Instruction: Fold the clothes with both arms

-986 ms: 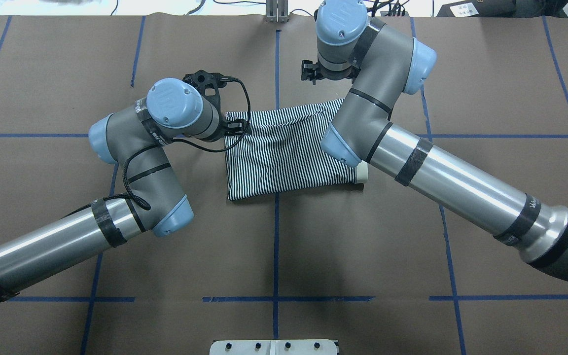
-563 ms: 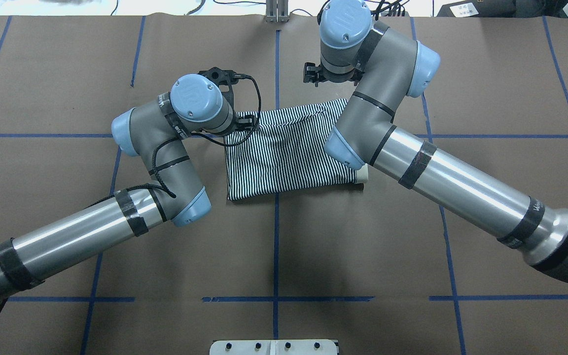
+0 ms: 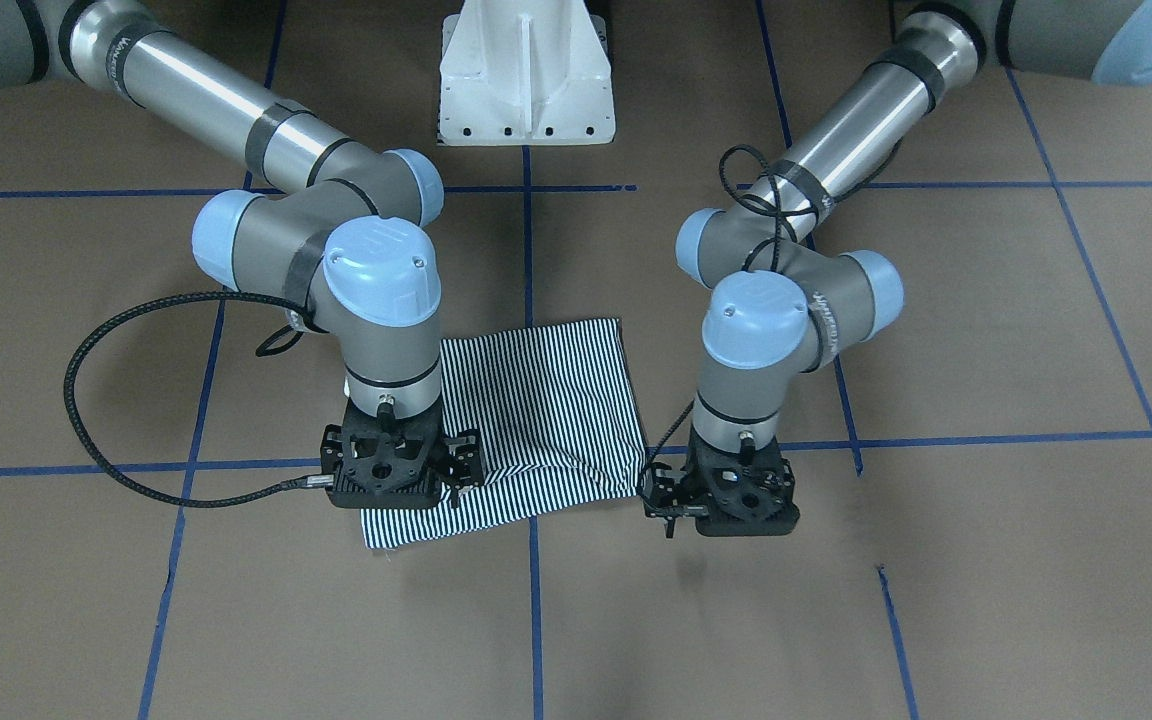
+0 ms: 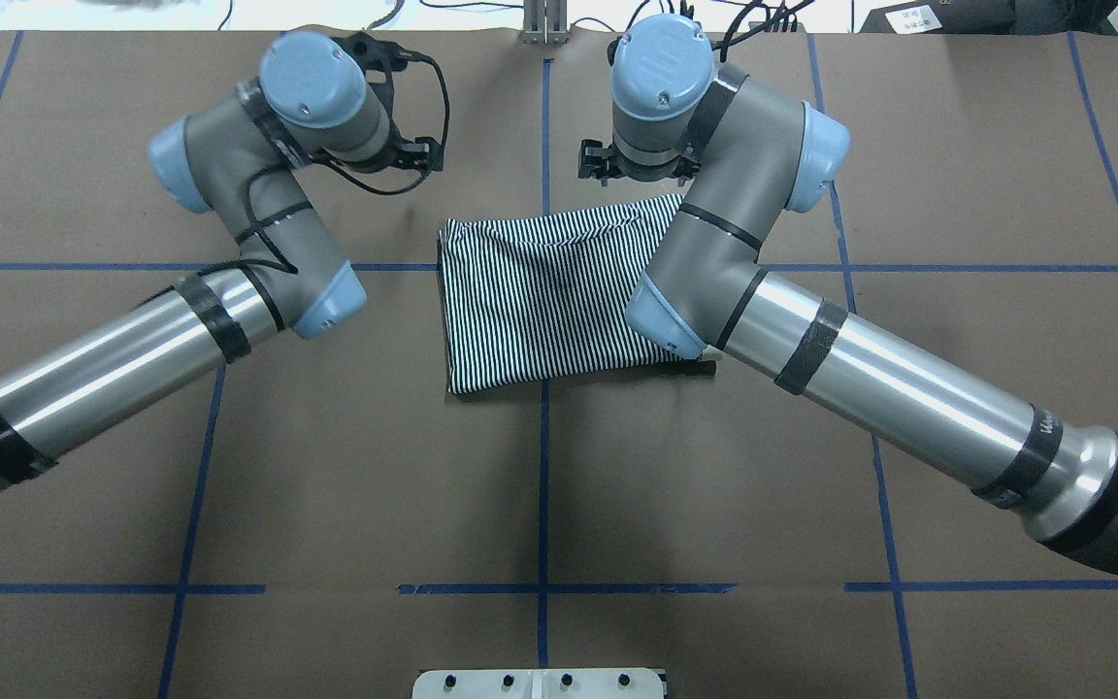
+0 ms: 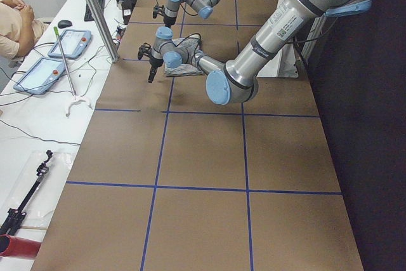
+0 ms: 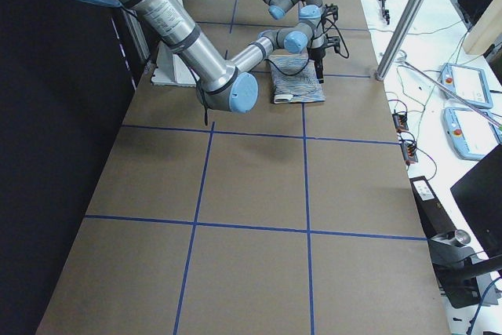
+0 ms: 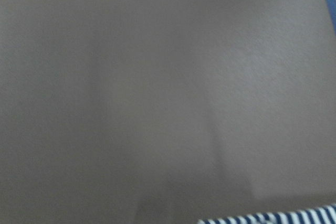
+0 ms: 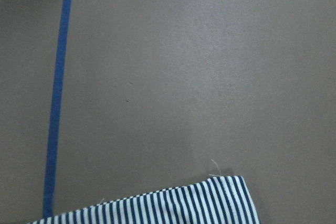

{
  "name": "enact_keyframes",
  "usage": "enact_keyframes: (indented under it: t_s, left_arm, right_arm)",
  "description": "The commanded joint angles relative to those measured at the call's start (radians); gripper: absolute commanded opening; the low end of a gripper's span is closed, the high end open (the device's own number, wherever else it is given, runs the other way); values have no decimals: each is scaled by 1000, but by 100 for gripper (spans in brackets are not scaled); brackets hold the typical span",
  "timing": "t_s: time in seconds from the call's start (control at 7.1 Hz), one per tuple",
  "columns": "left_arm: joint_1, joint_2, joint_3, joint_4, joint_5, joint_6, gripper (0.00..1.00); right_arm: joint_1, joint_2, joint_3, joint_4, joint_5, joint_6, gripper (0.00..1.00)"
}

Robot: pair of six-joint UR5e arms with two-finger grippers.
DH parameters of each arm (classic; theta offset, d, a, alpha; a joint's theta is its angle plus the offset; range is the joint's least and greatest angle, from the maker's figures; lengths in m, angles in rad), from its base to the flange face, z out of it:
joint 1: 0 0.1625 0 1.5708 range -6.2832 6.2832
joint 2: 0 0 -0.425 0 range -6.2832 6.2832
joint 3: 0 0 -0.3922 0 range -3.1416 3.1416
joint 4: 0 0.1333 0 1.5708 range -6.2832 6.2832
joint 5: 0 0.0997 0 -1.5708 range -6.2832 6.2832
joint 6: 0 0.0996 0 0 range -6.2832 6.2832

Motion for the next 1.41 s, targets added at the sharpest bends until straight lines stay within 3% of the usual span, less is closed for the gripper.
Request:
enact_keyframes:
  t_s: [0.0,0.28,0.85,1.27]
  left_arm:
    - [-113,140,-159,-27,-160,216,100]
    - [-113,175,-183,-48,-161,209,100]
    - [-110,178,-180,-48,-161,200,100]
    - [-107,178,-182,-48,-161,198,100]
  right_arm:
    - [-70,0,13,17,-65,122,75]
    - [-103,-18,-2,17,-140,122,54]
    - [-103,1,-60,25,-214,121,49]
    - [-103,5,-109,109,-217,155,55]
